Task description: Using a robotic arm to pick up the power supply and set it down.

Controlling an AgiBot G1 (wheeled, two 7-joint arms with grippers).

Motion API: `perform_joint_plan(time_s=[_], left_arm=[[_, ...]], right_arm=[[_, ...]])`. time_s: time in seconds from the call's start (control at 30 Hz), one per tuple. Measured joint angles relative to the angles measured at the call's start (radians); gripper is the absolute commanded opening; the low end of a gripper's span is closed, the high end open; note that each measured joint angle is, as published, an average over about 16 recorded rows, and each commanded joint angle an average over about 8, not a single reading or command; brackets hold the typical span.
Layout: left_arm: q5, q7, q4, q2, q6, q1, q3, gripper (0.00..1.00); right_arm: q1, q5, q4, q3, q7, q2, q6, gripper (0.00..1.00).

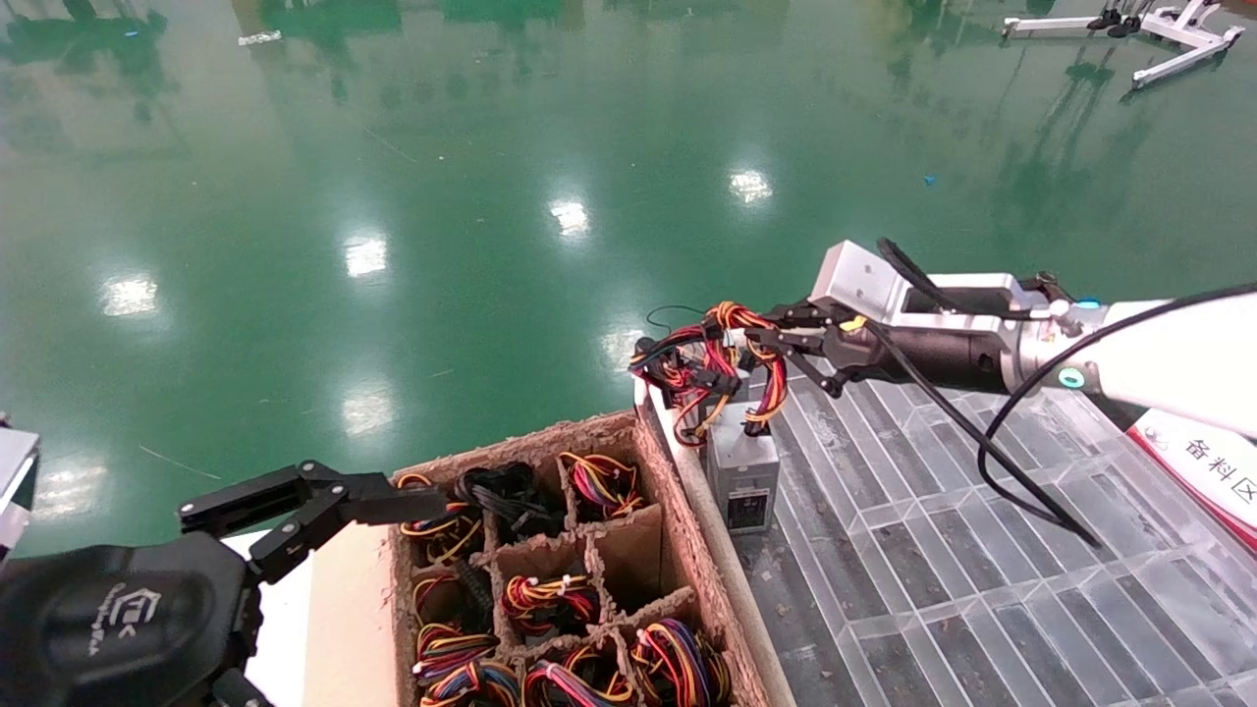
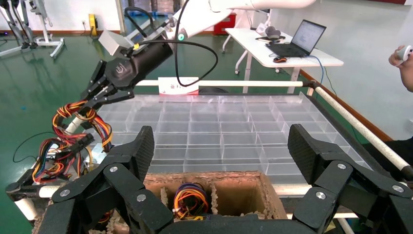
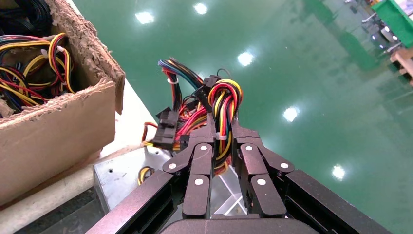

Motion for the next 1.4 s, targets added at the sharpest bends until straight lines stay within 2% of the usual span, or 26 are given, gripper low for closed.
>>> perform_joint_plan(time_s=[0.07, 0.27, 0.33, 1.0, 1.4], left_arm=[[0.000, 0.000, 0.000, 0.000, 0.000, 0.000, 0.000, 1.00], [0.000, 0.000, 0.000, 0.000, 0.000, 0.000, 0.000, 1.00], [0.000, 0.000, 0.000, 0.000, 0.000, 0.000, 0.000, 1.00], [0.000, 0.000, 0.000, 0.000, 0.000, 0.000, 0.000, 1.00], [0.000, 0.000, 0.000, 0.000, 0.000, 0.000, 0.000, 1.00]], right_arm=[[-0.007, 0.006, -0.005, 0.004, -0.004, 0.002, 0.001, 0.07], [-0.019, 0.020, -0.016, 0.014, -0.010, 0.009, -0.007, 0.80], [-0.020, 0.023, -0.018, 0.016, -0.010, 0.010, -0.010, 0.98], [-0.029, 0.030, -0.002, 0.018, -0.001, 0.017, -0.017, 1.00], [-0.125, 0.113, 0.161, 0.050, 0.100, 0.081, -0.055, 1.00]])
